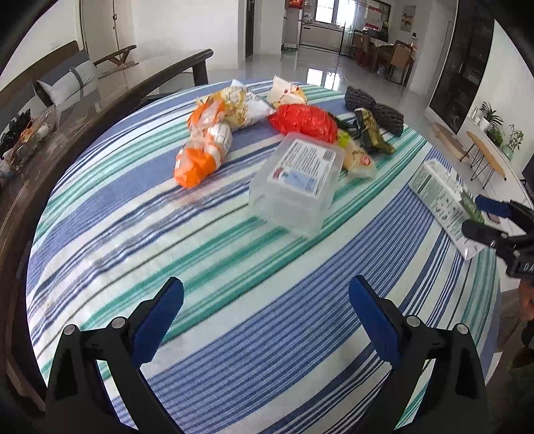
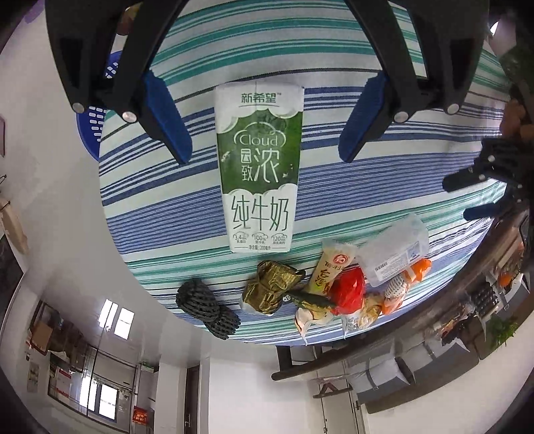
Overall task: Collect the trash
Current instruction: 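Grasp the clear plastic box with the left tool while the right tool holds the carton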
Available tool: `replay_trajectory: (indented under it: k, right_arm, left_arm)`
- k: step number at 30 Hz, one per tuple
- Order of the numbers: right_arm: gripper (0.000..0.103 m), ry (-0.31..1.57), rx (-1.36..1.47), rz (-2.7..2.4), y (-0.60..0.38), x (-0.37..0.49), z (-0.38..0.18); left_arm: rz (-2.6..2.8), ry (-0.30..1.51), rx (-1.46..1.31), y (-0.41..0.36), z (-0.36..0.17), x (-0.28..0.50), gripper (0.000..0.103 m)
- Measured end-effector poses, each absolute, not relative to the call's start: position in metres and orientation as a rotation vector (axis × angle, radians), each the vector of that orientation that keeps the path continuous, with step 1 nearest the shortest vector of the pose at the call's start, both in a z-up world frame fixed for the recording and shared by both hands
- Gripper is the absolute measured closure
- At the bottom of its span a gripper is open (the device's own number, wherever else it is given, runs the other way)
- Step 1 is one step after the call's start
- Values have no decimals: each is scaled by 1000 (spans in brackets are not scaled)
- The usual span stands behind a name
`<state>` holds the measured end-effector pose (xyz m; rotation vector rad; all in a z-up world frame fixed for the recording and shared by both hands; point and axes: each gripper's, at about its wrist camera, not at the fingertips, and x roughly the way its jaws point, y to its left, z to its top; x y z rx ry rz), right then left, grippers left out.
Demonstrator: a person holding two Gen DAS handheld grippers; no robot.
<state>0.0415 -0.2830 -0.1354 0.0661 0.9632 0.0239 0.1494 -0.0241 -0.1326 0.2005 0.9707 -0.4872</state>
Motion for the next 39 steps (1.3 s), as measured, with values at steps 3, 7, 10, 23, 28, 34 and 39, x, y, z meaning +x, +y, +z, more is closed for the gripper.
replay_trajectory:
  k: [3,7,10,23,28,34,39]
  right_arm:
    - [16,980,72,28,-286,45,-135]
    - [16,1004,64,40,-287,50,-131]
    - [16,1027,37,49,-282,55,-128]
    - [54,1107,-83,25,-269,76,-126]
    - [54,1080,-37,66,-268,61,-116]
    - [54,1120,-14,126,-260,45,-122]
    - [46,1146,-28,115,-257,46,-128]
  left_arm:
    - [-544,955,235,-42,-124,170,5]
    - [-563,953,323,-73,-131,195,5]
    - [-595,952,404,-92,-139,202,5]
    - [-564,963,415,-101,-143,210,37]
    - [-503,995,306,-80,-135,183,40]
    - [-472,1003,191,-54,-129,123,42]
    - [-482,986,200,-51,-125,106,19]
